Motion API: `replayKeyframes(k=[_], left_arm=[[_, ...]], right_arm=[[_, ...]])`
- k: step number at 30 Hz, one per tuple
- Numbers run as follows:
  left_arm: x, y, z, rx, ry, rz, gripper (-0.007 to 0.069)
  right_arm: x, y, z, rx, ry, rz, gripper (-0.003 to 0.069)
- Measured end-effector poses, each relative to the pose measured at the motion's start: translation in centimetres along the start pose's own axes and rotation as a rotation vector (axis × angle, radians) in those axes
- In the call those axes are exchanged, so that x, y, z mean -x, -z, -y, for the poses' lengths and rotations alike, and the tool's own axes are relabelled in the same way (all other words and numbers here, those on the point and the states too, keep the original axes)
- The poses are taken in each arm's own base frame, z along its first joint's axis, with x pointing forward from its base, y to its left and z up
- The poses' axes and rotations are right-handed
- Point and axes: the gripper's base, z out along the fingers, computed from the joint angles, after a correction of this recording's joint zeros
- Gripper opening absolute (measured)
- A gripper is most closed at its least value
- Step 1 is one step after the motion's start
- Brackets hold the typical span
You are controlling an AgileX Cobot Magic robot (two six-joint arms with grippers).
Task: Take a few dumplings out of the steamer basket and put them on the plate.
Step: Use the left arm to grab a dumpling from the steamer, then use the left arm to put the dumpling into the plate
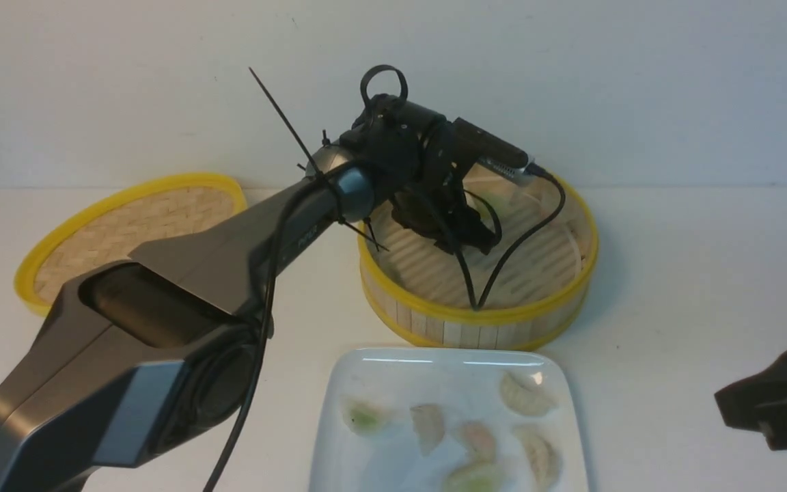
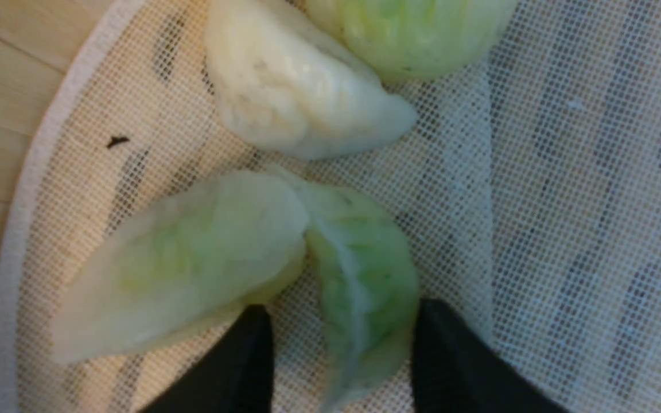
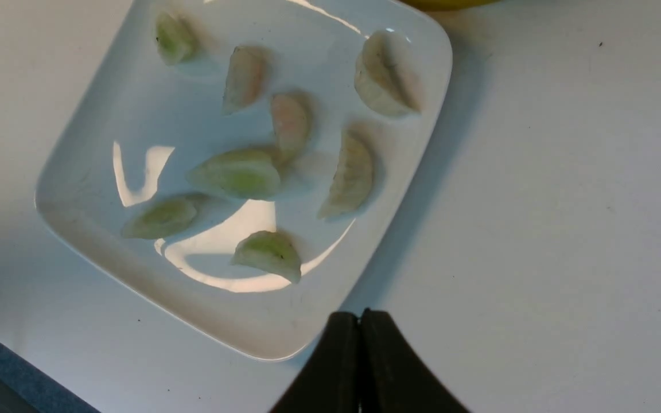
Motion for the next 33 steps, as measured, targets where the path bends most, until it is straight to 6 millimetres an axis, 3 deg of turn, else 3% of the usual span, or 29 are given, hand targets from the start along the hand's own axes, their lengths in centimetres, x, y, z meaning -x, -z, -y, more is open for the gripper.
replayKeyframes(k=[2, 3, 8, 18, 23, 25, 30, 33], left_arm=[[0.0, 0.1, 0.1, -0.001, 0.001, -0.008, 0.0150], [0.0, 0.2, 0.2, -0.001, -0.002, -0.011, 0.0135], [0.1, 1.3, 0.1, 0.009, 0.002, -0.071, 0.0143], [3.5, 10.8, -0.4, 0.004, 0.054, 0.010, 0.0143], [4.5, 15.6, 0.4, -0.108, 0.094, 0.091, 0.0143], [4.8, 18.6, 1.3, -0.173, 0.100, 0.136, 0.0143], [3.1, 21.8, 3.8, -0.206, 0.057, 0.083, 0.0143], [0.5, 21.7, 5.3, -0.212, 0.027, -0.026, 0.0143]], right_arm=[[0.0, 0.0, 0.0, 0.000, 0.000, -0.001, -0.0015], [0.0, 0.0, 0.0, 0.000, 0.001, -0.001, -0.0015], [0.0, 0.0, 0.0, 0.001, 0.001, -0.003, -0.0015], [0.0, 0.0, 0.0, 0.004, -0.001, -0.002, -0.0015], [-0.1, 0.3, -0.1, 0.003, 0.003, 0.011, -0.0015], [-0.2, 0.7, -0.2, -0.002, 0.011, 0.033, -0.0015], [-0.6, 1.8, -0.6, -0.006, 0.022, 0.079, -0.0015], [-0.9, 2.4, -0.8, -0.007, 0.024, 0.110, -0.0015]])
